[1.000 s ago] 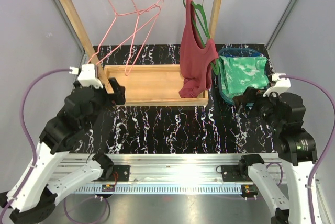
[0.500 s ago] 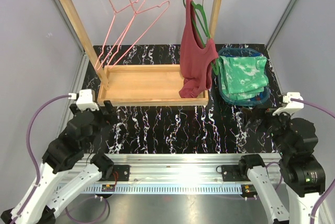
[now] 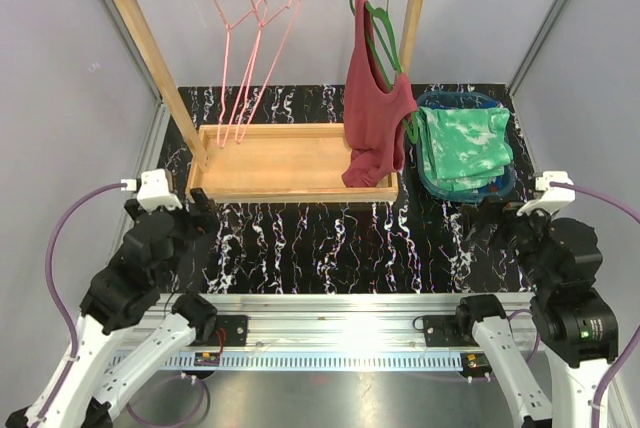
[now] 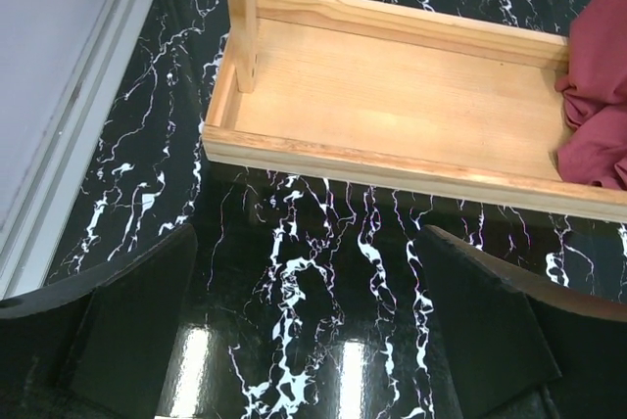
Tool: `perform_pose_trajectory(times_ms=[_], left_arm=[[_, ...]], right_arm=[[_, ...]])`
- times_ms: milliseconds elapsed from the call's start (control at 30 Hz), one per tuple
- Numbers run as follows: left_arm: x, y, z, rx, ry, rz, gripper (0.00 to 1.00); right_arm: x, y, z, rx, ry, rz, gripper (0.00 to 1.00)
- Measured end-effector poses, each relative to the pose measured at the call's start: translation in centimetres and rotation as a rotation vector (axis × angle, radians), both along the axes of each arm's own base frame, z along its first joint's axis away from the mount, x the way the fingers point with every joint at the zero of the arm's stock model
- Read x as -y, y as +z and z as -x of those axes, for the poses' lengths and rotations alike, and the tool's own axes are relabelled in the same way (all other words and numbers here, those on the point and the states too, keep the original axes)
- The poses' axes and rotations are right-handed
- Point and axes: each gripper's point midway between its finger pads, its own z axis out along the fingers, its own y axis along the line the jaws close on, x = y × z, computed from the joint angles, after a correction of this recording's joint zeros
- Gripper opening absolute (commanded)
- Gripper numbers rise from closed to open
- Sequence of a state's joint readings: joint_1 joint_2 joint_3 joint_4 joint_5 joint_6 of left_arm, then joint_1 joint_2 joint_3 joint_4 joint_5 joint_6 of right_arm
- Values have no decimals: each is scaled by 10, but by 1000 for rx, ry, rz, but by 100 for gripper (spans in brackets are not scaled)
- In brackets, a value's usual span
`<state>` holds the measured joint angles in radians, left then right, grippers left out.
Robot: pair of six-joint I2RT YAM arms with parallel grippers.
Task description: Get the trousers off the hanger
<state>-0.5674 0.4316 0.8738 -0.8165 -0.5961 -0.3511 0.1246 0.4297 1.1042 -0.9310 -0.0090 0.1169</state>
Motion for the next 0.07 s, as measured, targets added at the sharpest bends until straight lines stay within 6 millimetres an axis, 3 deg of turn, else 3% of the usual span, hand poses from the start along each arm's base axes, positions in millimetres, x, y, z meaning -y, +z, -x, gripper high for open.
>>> perform_pose_trajectory(times_ms=[67], left_arm=[[-1,1,0,2,7,-1,99]], right_arm=[[0,-1,-1,-5,0,1,100]])
